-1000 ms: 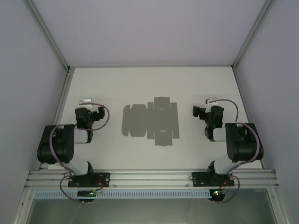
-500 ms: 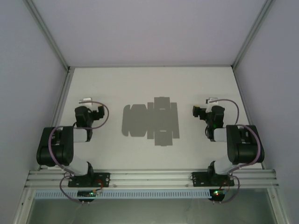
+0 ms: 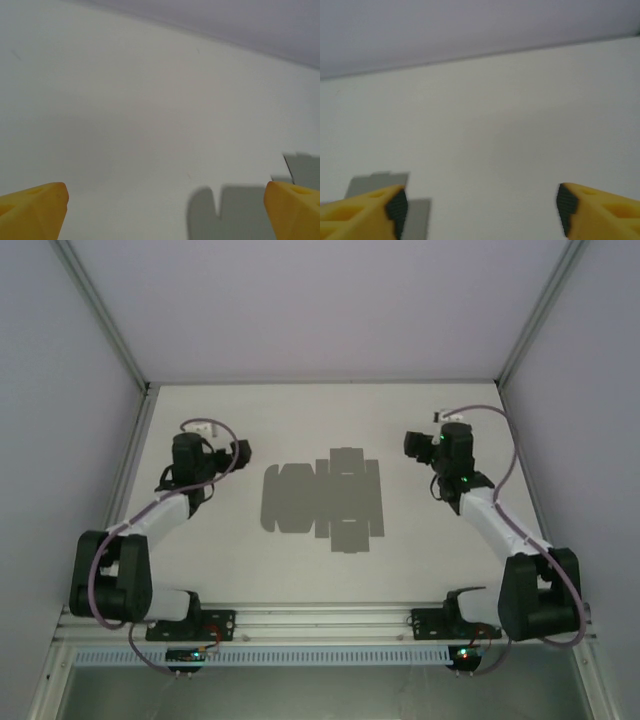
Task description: Assemble paper box
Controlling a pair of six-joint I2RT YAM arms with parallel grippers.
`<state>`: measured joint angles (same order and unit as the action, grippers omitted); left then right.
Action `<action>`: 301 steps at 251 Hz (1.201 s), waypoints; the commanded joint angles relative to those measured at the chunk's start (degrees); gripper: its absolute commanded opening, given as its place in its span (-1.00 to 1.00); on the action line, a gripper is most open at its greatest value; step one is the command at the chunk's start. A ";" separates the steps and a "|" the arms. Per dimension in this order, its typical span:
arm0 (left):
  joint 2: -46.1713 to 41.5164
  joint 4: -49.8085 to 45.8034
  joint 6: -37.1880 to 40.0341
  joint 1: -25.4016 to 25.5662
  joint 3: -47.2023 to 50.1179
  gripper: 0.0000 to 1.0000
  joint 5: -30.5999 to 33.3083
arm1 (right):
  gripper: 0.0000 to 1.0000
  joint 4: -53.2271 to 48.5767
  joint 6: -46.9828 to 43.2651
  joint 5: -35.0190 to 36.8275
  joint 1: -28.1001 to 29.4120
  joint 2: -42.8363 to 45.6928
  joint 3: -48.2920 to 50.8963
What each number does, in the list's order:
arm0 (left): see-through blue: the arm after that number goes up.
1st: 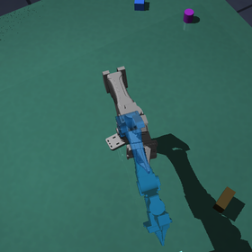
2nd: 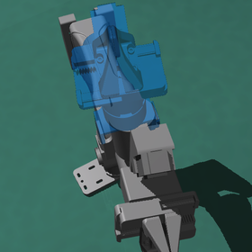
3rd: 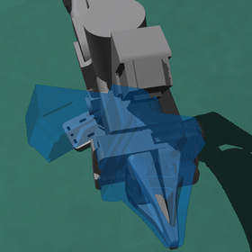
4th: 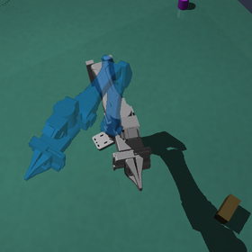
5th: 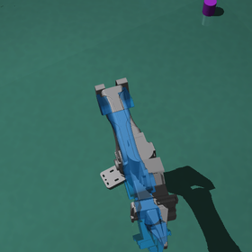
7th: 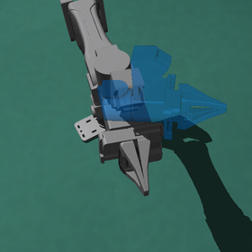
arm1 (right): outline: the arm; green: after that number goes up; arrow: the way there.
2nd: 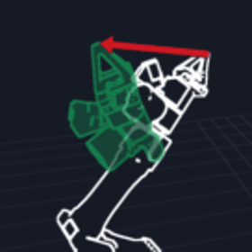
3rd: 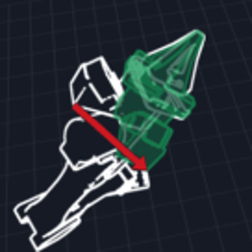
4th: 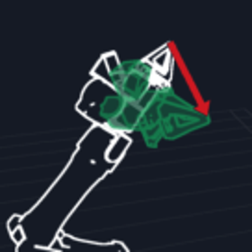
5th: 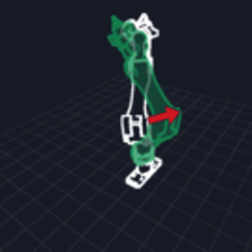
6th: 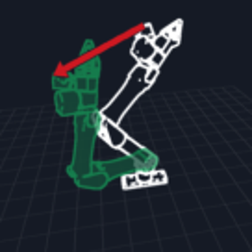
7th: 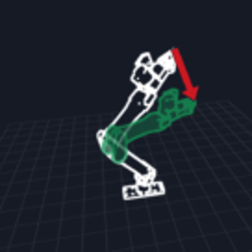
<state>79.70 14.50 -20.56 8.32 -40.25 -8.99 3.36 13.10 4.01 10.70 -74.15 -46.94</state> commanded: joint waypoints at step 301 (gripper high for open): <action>18.25 21.58 -36.69 6.27 -6.85 0.58 -56.84 | -0.58 -24.68 16.02 -8.34 12.76 -34.95 -10.32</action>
<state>101.43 18.17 -44.58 10.04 -48.45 -45.04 -21.96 27.70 -1.26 21.54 -103.02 -60.27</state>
